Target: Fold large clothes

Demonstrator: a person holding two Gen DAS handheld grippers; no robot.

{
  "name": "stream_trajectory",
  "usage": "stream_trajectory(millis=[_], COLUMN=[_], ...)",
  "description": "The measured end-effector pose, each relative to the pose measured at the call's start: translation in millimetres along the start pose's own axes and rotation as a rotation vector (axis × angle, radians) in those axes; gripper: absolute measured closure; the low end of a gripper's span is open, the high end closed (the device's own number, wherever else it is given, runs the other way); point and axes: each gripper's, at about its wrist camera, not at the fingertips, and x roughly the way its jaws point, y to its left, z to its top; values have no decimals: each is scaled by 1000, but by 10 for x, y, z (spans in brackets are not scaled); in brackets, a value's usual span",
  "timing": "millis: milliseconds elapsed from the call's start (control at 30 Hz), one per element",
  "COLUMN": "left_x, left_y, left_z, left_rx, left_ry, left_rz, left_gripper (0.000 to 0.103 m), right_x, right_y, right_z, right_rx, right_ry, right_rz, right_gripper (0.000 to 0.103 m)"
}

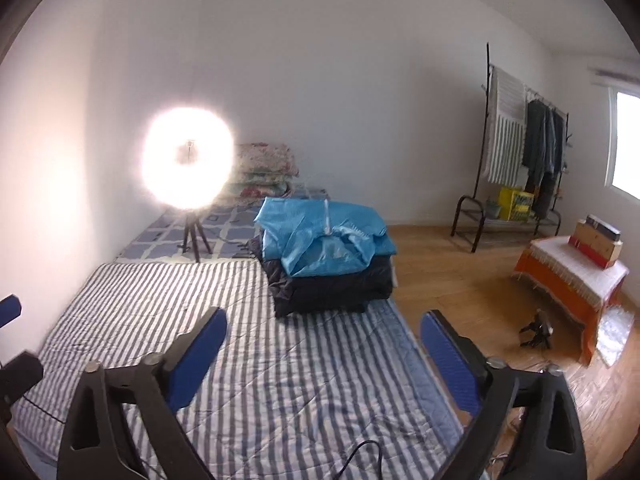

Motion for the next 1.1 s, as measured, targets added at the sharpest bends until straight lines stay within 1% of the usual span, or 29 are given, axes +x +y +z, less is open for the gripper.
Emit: stream_trajectory(millis=[67, 100, 167, 300, 467, 633, 733, 1100], left_x=[-5, 5, 39, 64, 143, 181, 178, 111], left_y=[12, 20, 38, 45, 22, -12, -12, -12], left_z=[-29, -36, -33, -114, -209, -311, -317, -274], left_rx=[-11, -15, -16, -1, 46, 82, 82, 78], left_ry=[1, 7, 16, 26, 52, 74, 76, 50], left_rz=[20, 45, 71, 89, 120, 124, 125, 130], left_gripper=[0, 0, 0, 0, 0, 0, 0, 0], right_x=[-36, -43, -44, 2, 90, 159, 169, 181], right_y=[-8, -17, -32, -45, -32, -60, -87, -97], right_z=[-27, -41, -81, -139, -240, -291, -301, -310], right_rx=[9, 12, 16, -1, -34, -44, -30, -22], right_ry=[-16, -22, -28, -28, -14, 5, 8, 11], right_rz=[-6, -10, -24, -47, -70, -77, -73, -71], right_gripper=[0, 0, 0, 0, 0, 0, 0, 0])
